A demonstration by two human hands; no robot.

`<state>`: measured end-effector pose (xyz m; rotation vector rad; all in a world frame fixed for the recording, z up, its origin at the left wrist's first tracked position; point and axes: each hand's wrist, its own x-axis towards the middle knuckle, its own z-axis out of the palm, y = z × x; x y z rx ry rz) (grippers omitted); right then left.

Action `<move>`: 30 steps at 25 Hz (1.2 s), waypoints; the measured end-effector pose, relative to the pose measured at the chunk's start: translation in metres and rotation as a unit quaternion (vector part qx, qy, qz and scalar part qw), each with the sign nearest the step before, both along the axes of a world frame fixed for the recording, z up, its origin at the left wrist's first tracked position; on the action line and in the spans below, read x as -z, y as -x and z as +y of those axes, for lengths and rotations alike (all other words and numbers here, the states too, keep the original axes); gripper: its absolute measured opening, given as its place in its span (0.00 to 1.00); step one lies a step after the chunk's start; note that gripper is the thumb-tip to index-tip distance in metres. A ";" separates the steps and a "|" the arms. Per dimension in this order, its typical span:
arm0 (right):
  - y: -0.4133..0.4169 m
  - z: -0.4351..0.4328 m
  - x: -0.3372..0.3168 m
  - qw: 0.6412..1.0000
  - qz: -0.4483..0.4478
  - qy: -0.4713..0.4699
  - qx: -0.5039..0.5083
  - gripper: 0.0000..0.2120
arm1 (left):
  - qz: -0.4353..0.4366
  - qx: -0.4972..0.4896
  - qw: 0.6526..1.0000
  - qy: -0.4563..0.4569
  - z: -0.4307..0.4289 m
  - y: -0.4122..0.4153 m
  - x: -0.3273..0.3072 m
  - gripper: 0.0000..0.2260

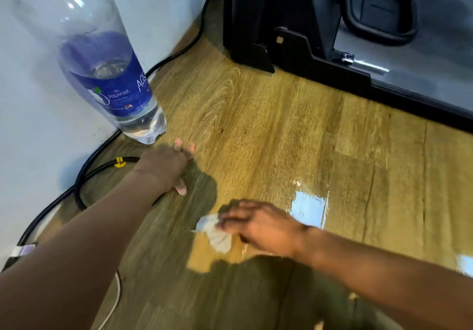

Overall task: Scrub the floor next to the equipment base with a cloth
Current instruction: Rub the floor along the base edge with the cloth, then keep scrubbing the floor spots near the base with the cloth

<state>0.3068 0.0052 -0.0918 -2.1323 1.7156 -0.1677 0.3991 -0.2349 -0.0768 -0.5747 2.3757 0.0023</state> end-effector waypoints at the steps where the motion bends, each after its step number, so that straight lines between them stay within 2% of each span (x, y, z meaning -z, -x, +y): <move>1: 0.019 -0.002 -0.002 0.999 0.023 -0.011 0.022 0.25 | -0.008 -0.001 1.000 0.003 0.000 0.002 0.000 0.49; 3: 0.063 -0.008 -0.011 0.991 0.060 -0.018 0.120 0.20 | -0.020 -0.004 1.000 0.005 0.004 0.005 -0.005 0.49; 5: 0.101 -0.008 -0.022 0.977 0.075 -0.050 0.194 0.20 | -0.028 -0.008 1.000 0.013 0.008 0.006 -0.013 0.49; 7: 0.122 0.004 -0.030 0.970 0.018 -0.077 0.232 0.21 | -0.038 -0.014 0.999 0.012 0.015 0.008 -0.022 0.49; 9: 0.132 0.021 -0.034 0.958 -0.033 -0.053 0.279 0.21 | -0.058 -0.033 0.998 0.005 0.017 0.010 -0.027 0.48; 11: 0.138 0.032 -0.037 0.946 -0.042 -0.016 0.321 0.14 | -0.071 -0.053 0.996 0.018 0.022 0.013 -0.030 0.44; 12: 0.139 0.034 -0.038 0.947 -0.038 -0.007 0.320 0.10 | -0.053 -0.053 0.996 0.039 0.028 0.018 -0.032 0.38; 14: 0.137 0.034 -0.041 0.958 -0.034 -0.005 0.284 0.06 | 0.058 -0.044 0.995 0.068 0.055 0.039 -0.034 0.24; 17: 0.128 0.038 -0.048 0.955 -0.109 -0.041 0.273 0.04 | 0.235 0.050 0.970 0.025 0.119 0.065 -0.024 0.27; 18: 0.129 0.042 -0.052 0.942 -0.166 -0.063 0.286 0.04 | 0.261 0.055 0.963 -0.024 0.135 0.069 -0.021 0.28; 20: 0.136 0.048 -0.065 0.893 -0.294 -0.082 0.330 0.03 | 0.264 0.013 0.960 -0.091 0.146 0.081 -0.021 0.29; 22: 0.150 0.055 -0.077 0.851 -0.374 -0.076 0.361 0.03 | 0.283 -0.018 0.951 -0.124 0.144 0.097 -0.024 0.23; 24: 0.162 0.059 -0.089 0.827 -0.409 -0.052 0.383 0.04 | 0.315 -0.020 0.938 -0.145 0.143 0.111 -0.035 0.11; 25: 0.166 0.061 -0.093 0.817 -0.416 -0.031 0.399 0.05 | 0.328 -0.034 0.928 -0.174 0.144 0.117 -0.042 0.09; 27: 0.175 0.063 -0.098 0.804 -0.403 0.039 0.436 0.05 | 0.356 -0.081 0.897 -0.249 0.141 0.129 -0.060 0.08; 30: 0.188 0.061 -0.108 0.776 -0.397 0.162 0.462 0.07 | 0.426 -0.082 0.866 -0.246 0.128 0.153 -0.092 0.09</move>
